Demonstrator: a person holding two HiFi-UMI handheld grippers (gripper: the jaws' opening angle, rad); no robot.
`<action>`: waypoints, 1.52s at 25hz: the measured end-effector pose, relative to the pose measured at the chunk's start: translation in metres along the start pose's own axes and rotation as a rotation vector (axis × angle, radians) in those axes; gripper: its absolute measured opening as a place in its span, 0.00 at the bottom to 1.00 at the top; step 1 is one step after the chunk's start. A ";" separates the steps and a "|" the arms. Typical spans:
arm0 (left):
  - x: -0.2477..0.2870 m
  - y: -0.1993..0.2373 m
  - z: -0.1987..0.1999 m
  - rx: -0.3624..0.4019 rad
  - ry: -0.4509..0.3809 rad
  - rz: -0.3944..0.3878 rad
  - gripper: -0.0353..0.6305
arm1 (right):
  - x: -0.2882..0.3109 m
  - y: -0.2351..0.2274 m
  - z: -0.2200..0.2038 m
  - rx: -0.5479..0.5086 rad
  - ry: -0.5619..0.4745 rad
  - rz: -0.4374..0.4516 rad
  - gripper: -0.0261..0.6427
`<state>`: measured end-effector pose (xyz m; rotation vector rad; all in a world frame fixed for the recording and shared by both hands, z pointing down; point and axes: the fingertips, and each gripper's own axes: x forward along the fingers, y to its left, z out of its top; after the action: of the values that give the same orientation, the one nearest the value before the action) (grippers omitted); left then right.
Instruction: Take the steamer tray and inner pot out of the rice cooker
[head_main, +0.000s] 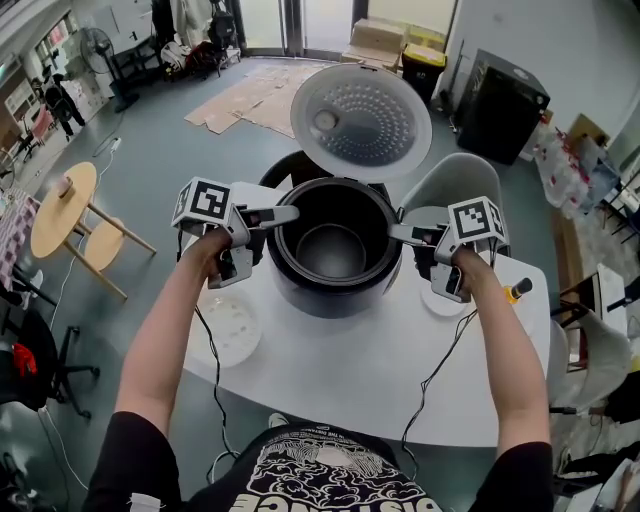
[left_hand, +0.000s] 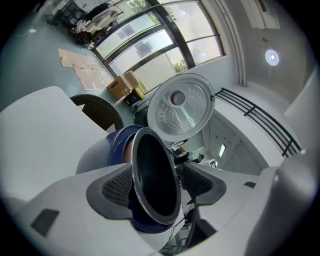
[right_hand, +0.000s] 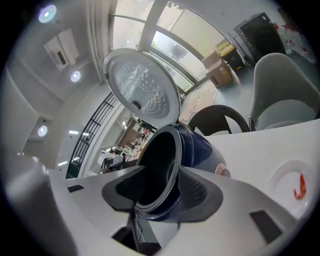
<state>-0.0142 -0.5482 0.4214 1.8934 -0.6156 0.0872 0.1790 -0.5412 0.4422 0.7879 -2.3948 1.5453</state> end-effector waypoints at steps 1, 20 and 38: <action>0.001 0.002 -0.001 0.017 0.012 0.019 0.51 | 0.001 0.000 0.000 -0.009 0.008 -0.006 0.35; -0.005 0.029 0.005 0.029 -0.040 0.164 0.12 | -0.004 -0.017 0.010 -0.001 -0.090 0.028 0.16; -0.023 0.011 0.016 0.011 -0.135 0.112 0.11 | -0.007 0.009 0.008 -0.027 -0.177 -0.102 0.11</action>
<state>-0.0427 -0.5566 0.4166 1.8855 -0.8140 0.0352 0.1809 -0.5428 0.4285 1.0648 -2.4475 1.4572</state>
